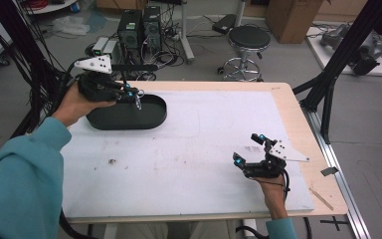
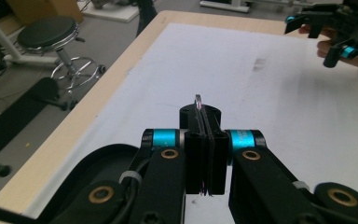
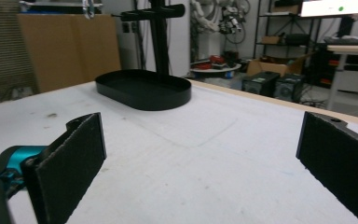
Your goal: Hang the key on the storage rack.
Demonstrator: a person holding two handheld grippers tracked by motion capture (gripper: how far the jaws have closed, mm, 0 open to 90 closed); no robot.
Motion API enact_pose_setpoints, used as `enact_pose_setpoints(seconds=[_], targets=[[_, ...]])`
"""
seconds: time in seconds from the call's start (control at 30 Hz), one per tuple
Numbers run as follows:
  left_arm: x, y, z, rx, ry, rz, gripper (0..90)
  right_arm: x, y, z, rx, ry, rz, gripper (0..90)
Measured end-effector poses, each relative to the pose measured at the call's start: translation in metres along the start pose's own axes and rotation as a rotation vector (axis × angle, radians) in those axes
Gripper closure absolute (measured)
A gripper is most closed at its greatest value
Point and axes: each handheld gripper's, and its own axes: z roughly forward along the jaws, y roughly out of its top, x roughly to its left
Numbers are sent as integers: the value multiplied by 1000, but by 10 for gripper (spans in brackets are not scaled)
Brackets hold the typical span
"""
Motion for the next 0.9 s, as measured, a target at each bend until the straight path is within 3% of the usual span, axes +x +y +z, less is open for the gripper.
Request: enact_pose_setpoints(seconds=[0.17,0.53,0.73,0.9], targets=[[15,2,-1,38,41,-13,883,-2,-4,-4,-21,-73,-42,7],[42,8,9,110,121,-59,883,-10,-20,-6,-7,-105,-15,7],[51,5,12,133,153,-83,884,-15,-27,-7,-8,-119,11,7],[59,-1,14,169,185,-112,883,-15,-28,-7,-16,-123,6,7]])
